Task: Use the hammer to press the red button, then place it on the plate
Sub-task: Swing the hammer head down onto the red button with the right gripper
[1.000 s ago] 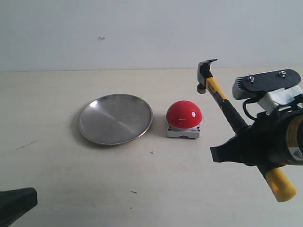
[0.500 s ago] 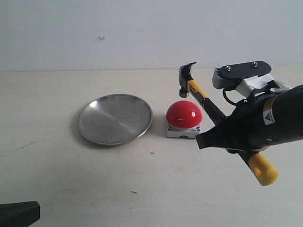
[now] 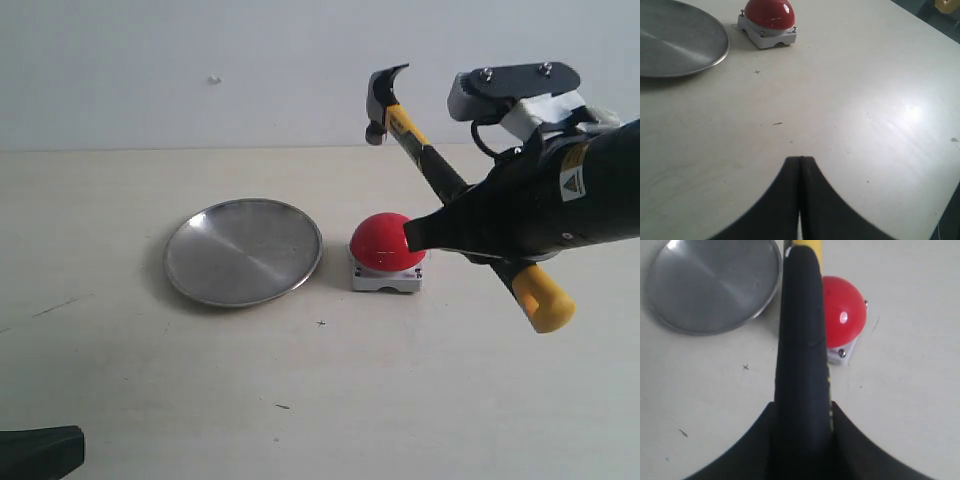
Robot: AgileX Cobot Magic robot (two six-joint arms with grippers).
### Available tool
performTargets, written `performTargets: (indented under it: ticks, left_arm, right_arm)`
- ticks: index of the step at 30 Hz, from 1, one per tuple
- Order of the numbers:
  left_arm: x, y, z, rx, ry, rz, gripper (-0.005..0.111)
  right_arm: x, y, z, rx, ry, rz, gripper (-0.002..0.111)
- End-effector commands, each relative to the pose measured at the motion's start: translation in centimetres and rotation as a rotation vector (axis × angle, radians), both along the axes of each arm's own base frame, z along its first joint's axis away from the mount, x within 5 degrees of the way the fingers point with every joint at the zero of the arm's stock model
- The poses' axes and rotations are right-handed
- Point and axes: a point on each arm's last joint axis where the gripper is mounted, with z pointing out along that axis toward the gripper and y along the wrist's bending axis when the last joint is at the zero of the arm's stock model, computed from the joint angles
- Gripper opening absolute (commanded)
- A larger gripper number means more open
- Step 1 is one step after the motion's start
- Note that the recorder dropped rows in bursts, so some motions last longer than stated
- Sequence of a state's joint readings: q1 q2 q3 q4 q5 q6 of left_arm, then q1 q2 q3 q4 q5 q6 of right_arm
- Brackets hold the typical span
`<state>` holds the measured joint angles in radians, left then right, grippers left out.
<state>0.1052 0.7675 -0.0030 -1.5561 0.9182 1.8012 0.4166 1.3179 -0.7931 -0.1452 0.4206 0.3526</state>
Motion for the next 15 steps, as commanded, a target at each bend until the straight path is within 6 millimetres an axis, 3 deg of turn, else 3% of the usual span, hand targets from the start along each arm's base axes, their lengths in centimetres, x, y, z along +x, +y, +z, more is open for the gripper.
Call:
performTargets:
  ticks: [1, 4, 11, 14, 15]
  left_arm:
    - [-0.1, 0.0, 0.0, -0.007, -0.006, -0.005, 0.0]
    - [-0.1, 0.0, 0.0, -0.007, -0.006, -0.005, 0.0]
    - [-0.1, 0.0, 0.0, -0.007, -0.006, -0.005, 0.0]
    - [-0.1, 0.0, 0.0, -0.007, -0.006, -0.005, 0.0]
    - [-0.1, 0.0, 0.0, -0.007, -0.006, -0.005, 0.0]
  right_arm:
    - [0.2, -0.1, 2.4, 0.031, -0.13, 0.019, 0.0]
    - [0.1, -0.2, 1.6, 0.001, -0.081, 0.021, 0.0]
    - [0.1, 0.1, -5.9, -0.122, 0.223, 0.065, 0.0]
    - [0.7, 0.5, -6.0, -0.097, 0.192, 0.071, 0.0]
    - [1.0, 0.8, -4.5, -0.01, 0.082, 0.05, 0.0]
